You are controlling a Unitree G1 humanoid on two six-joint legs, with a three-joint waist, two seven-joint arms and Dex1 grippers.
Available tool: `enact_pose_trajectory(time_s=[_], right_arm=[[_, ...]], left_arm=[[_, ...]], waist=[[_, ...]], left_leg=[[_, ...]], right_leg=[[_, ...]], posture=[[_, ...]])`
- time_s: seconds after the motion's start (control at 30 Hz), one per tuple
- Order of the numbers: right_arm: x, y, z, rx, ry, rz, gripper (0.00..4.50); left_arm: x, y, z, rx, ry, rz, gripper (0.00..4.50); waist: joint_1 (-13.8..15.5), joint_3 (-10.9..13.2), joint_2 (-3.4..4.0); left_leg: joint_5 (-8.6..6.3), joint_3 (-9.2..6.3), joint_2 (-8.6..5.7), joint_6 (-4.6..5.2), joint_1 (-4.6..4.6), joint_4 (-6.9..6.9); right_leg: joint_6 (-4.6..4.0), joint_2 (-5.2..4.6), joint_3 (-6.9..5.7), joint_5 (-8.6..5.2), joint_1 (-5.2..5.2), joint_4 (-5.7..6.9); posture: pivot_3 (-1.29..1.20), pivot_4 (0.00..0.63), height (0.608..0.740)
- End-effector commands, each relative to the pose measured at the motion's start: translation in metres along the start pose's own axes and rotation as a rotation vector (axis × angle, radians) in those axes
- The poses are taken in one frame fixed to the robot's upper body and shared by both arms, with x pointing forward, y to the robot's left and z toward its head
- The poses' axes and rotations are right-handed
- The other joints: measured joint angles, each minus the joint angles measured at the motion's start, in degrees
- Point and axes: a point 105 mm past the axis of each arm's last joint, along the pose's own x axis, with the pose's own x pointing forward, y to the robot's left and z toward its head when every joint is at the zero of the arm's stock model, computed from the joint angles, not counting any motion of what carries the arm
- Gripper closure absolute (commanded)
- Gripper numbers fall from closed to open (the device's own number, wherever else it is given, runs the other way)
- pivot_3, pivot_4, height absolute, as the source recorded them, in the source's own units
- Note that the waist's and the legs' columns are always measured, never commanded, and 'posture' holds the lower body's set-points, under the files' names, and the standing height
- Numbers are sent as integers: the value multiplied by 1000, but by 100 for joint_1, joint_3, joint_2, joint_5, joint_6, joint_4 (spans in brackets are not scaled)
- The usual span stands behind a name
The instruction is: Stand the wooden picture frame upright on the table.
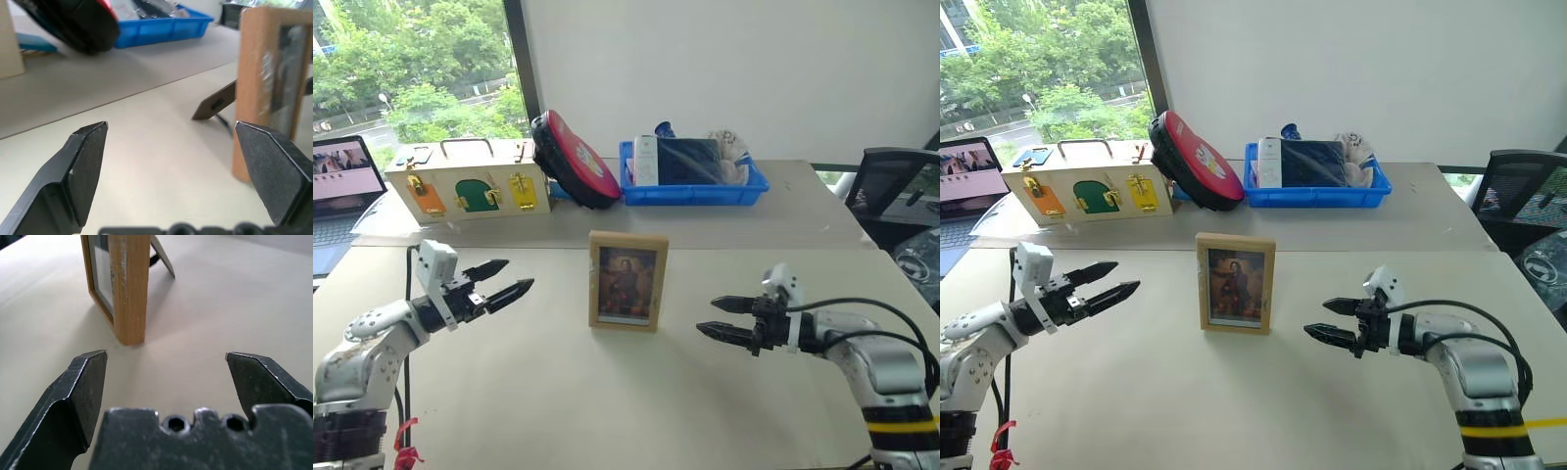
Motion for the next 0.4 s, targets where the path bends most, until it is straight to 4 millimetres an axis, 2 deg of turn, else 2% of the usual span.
enact_pose_trajectory(time_s=[0.03, 0.2, 0.4], right_arm=[[-14, 19, 10, -105, -101, -111, 25], [-35, 8, -4, -175, -169, -429, 25], [-35, 2, -13, -177, -184, -496, 25]], left_arm=[[-1, -22, -2, 157, -30, 5, 0], [-5, -37, -31, 162, -2, 57, 0], [0, -47, -41, 138, -25, 57, 0]], waist=[[27, -3, -5], [93, -5, -8], [85, -7, -8]], left_leg=[[0, 0, 0, 0, -1, -1], [2, 2, 0, -5, 0, 2], [16, 8, 0, -8, 13, 6]], right_leg=[[0, -1, 0, 0, 1, -2], [1, -2, 1, 0, -1, -5], [13, -1, 11, 2, 5, -4]], posture=[[0, 150, 735], [0, 150, 735], [0, 150, 735]])
